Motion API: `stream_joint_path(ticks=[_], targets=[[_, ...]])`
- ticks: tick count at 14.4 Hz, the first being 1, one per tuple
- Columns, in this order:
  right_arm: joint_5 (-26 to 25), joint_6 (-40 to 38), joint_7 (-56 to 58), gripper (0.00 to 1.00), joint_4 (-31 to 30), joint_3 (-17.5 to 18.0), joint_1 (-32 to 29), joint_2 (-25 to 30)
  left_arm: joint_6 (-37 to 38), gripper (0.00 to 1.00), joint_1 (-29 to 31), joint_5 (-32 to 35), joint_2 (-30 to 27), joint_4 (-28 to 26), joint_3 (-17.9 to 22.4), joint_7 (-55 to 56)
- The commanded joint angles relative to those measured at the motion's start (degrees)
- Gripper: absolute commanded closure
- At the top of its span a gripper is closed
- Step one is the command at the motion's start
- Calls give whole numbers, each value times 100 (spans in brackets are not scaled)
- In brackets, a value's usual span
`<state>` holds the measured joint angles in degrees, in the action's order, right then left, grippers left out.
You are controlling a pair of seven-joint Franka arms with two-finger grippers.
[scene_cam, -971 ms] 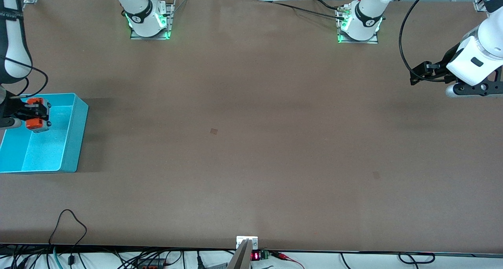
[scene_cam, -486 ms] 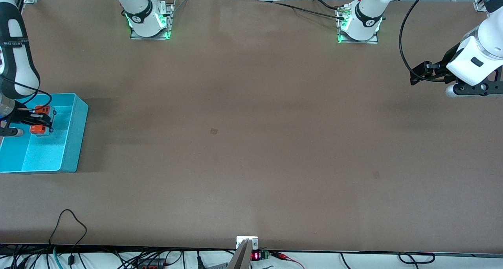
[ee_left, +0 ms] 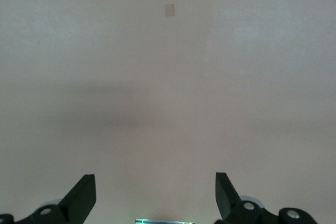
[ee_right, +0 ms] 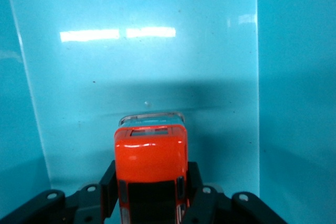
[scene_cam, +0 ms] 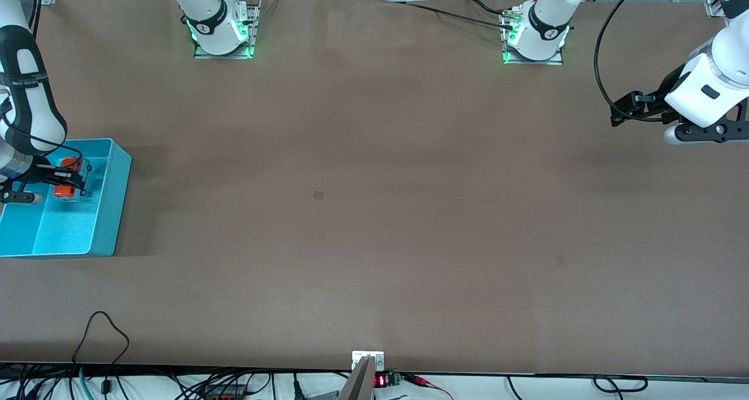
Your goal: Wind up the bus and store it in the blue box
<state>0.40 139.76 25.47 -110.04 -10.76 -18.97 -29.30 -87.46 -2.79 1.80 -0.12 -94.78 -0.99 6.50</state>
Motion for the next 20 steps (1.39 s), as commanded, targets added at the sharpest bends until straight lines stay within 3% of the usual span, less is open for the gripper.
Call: stream_joint_path(ticks=[1,2,4,7,10,14,16,20], targets=[[110,52,46,53,106,30,-63,-128,79,0,-20,-92,-23,73,38,-105],[110,52,55,37,106,30,-63,-137,71,0,-20,-92,-23,73,29,-105],[110,52,64,19,106,30,-63,-146,71,0,-20,-83,-14,82,29,-105],[110,52,81,0,106,39,-107,-129,71,0,-20,-92,-14,82,29,-105],[110,-36,73,0,114,109,-46,230,71,0,-20,-92,-23,73,29,-105],[110,-983,2,0,167,451,-2,1345,71,0,-20,-83,-23,73,29,-105],[101,-1658,-6,0,499,671,60,1707,71,0,-20,-83,-14,73,38,-105],[49,-3180,-224,0,1317,733,533,2129,71,0,-20,-83,-14,82,29,-105]])
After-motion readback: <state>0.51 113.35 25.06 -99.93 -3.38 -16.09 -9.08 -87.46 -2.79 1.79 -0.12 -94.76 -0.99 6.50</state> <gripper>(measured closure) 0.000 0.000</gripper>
